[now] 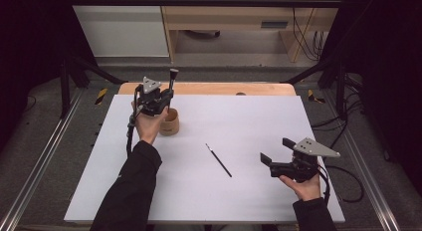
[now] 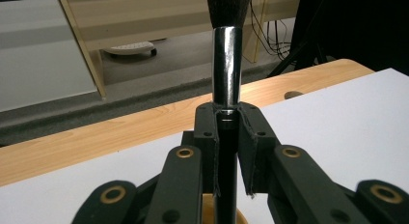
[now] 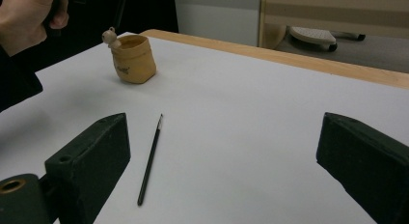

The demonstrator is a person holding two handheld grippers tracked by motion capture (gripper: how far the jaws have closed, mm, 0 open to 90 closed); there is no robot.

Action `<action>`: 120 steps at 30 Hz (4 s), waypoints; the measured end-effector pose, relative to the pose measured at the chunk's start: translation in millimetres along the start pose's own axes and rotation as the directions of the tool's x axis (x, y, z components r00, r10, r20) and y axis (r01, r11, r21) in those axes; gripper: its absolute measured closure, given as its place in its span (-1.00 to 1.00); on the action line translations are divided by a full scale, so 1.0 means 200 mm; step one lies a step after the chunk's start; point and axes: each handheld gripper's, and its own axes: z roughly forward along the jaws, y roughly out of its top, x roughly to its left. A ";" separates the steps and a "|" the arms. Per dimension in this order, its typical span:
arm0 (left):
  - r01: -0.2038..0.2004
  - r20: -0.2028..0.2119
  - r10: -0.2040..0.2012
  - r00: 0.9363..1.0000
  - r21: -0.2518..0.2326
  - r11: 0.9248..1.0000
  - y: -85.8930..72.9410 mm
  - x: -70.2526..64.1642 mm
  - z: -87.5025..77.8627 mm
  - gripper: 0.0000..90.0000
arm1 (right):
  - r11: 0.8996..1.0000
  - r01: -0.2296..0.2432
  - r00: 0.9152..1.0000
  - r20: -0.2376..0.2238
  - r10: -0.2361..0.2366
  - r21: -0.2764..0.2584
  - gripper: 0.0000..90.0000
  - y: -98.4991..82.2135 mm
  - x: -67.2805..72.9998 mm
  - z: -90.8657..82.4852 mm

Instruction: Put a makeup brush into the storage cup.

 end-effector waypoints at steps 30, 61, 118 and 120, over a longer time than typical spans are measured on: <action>0.004 -0.011 -0.004 1.000 0.034 0.999 -0.12 0.02 0.09 0.75 | 1.000 -0.004 1.000 0.001 0.004 0.004 -0.88 -0.01 0.00 0.01; -0.010 -0.002 0.010 1.000 0.080 0.997 -0.25 0.02 0.10 0.75 | 1.000 -0.002 1.000 0.001 0.002 0.003 -0.88 0.00 0.01 0.01; -0.072 0.208 0.074 0.975 -0.017 0.997 -0.32 -0.07 -0.48 -0.40 | 1.000 -0.005 1.000 0.010 0.006 -0.027 -0.88 0.02 0.02 -0.03; -0.076 0.209 0.077 0.975 -0.014 0.997 -0.33 -0.07 -0.49 -0.41 | 1.000 -0.005 1.000 0.010 0.006 -0.027 -0.88 0.02 0.02 -0.03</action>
